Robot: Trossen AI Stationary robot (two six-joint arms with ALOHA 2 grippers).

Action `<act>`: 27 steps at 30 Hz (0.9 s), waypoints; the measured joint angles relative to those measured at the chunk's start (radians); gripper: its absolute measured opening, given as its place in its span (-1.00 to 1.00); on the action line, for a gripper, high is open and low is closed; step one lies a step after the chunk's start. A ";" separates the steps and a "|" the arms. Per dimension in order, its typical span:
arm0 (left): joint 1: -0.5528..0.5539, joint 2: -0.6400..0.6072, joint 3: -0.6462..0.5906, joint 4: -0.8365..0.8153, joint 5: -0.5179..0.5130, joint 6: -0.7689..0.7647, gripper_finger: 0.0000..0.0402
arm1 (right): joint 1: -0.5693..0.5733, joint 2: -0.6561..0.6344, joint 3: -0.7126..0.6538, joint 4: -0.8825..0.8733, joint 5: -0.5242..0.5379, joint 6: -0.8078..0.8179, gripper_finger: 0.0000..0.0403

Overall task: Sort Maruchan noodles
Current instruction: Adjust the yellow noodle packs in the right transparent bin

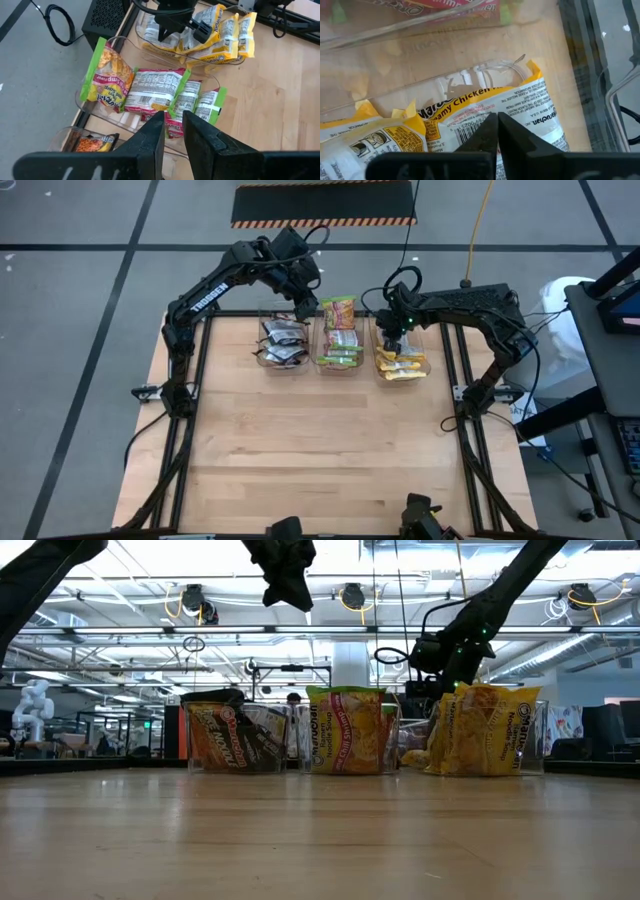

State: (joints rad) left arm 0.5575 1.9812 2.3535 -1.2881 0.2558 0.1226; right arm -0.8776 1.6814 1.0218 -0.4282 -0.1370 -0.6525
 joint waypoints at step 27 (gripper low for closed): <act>0.000 0.000 0.000 -0.003 0.000 -0.004 -0.63 | 0.000 0.001 -0.002 0.015 0.008 0.083 -0.63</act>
State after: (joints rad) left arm 0.5575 1.9812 2.3535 -1.2915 0.2558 0.1185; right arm -0.8772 1.6822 1.0199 -0.4133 -0.1294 -0.5694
